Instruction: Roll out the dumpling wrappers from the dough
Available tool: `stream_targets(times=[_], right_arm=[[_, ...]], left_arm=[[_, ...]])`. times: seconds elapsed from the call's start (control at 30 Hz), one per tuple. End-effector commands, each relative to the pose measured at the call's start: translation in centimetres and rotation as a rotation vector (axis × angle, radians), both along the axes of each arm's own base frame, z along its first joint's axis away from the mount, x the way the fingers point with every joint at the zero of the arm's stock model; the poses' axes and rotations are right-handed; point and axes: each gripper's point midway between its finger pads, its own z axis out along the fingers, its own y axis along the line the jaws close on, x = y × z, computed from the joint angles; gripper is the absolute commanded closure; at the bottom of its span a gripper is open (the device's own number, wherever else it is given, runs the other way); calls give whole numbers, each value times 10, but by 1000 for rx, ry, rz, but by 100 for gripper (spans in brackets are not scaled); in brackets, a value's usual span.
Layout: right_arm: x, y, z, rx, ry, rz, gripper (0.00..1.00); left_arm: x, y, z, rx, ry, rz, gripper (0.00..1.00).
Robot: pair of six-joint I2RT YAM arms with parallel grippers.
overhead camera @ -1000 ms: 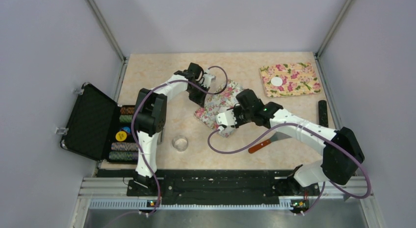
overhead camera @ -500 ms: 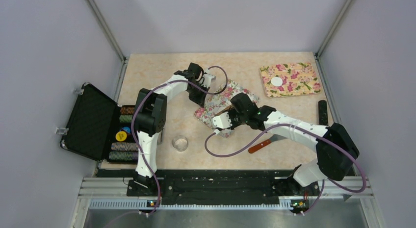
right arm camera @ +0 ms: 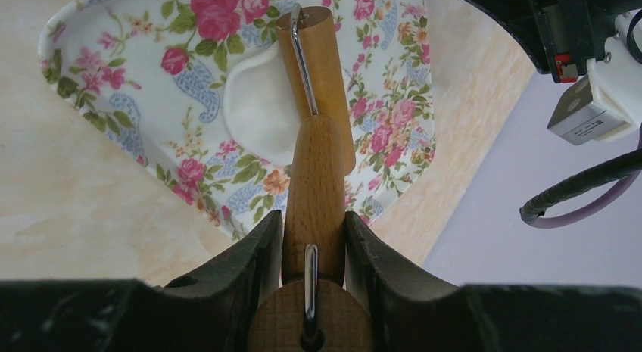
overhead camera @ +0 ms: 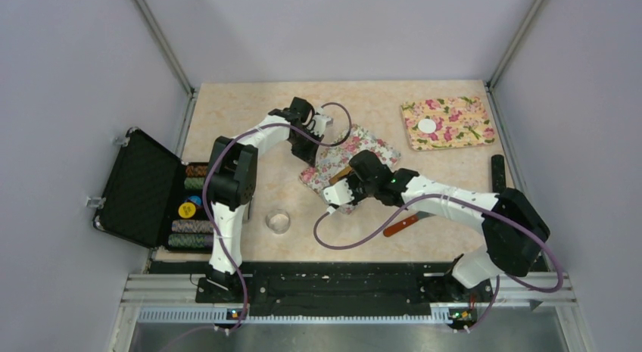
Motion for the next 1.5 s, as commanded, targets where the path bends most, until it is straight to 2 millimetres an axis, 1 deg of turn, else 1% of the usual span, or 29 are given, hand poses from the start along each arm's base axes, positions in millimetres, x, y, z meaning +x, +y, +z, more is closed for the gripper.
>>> stream_targets(times=[0.0, 0.1, 0.2, 0.47, 0.57, 0.63, 0.83, 1.0, 1.1, 1.23, 1.33, 1.47], right_arm=[[-60, -20, -38, -108, 199, 72, 100], [-65, -33, -42, -142, 208, 49, 100], [-70, -41, -45, -157, 215, 37, 100], [-80, -53, -43, -175, 224, 30, 100], [-80, -49, -43, -167, 220, 33, 100], [-79, -47, -47, -170, 224, 26, 100], [-61, -39, -64, -199, 183, -12, 100], [-52, -27, -68, -192, 184, -22, 100], [-51, -26, -68, -194, 187, -23, 100], [-62, -35, -65, -209, 212, -8, 100], [-76, -45, -63, -231, 229, 9, 100], [-95, -60, -67, -264, 247, 24, 100]], left_arm=[[-4, 10, -15, 55, 25, -20, 100], [-4, 11, -15, 57, 25, -20, 100], [-4, 10, -15, 57, 24, -20, 100], [-4, 10, -16, 59, 25, -20, 100], [-4, 11, -17, 61, 28, -19, 100], [-4, 11, -16, 60, 26, -19, 100], [-4, 11, -16, 60, 25, -18, 100], [-4, 10, -15, 58, 25, -19, 100], [-4, 11, -16, 58, 26, -18, 100], [-4, 11, -16, 57, 25, -19, 100], [-4, 11, -15, 58, 24, -18, 100], [-3, 11, -15, 59, 23, -15, 100]])
